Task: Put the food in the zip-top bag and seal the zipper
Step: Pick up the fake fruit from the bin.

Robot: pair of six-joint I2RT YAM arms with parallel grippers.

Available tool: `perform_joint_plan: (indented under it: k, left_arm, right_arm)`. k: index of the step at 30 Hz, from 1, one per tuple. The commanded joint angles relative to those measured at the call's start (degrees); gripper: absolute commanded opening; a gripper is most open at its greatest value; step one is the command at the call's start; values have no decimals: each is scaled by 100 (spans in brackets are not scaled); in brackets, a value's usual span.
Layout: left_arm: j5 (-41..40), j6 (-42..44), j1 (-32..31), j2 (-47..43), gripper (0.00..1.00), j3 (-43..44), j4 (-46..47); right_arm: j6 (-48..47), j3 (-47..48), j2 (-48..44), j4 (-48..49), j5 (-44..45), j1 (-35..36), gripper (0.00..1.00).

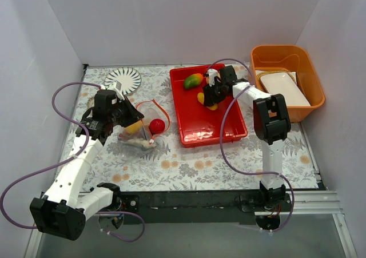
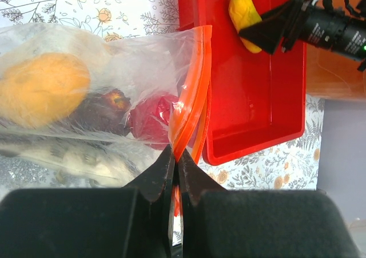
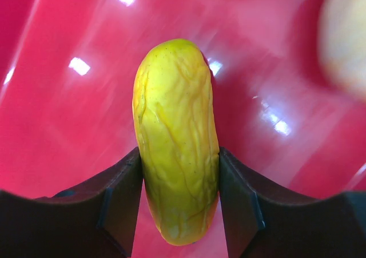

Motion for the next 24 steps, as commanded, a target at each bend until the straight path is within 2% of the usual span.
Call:
perform_joint_plan:
  k: [1,13,17,24]
  left_arm:
    - [12,85,16,-192,0,-8,96]
    - [161,-55,16,-209,0,-70,105]
    - [223,41,25,-148,0,1,35]
    - [196,68,25,-121,0,45,8]
  right_arm:
    - [192,-716,-683,53,-496,116,30]
    - [525,-1799,-1905,36,-471,459,22]
    - [623,-1712,-2248,-113,-550,538,19]
    - [887,-1475,-2767,-272,-681,793,19]
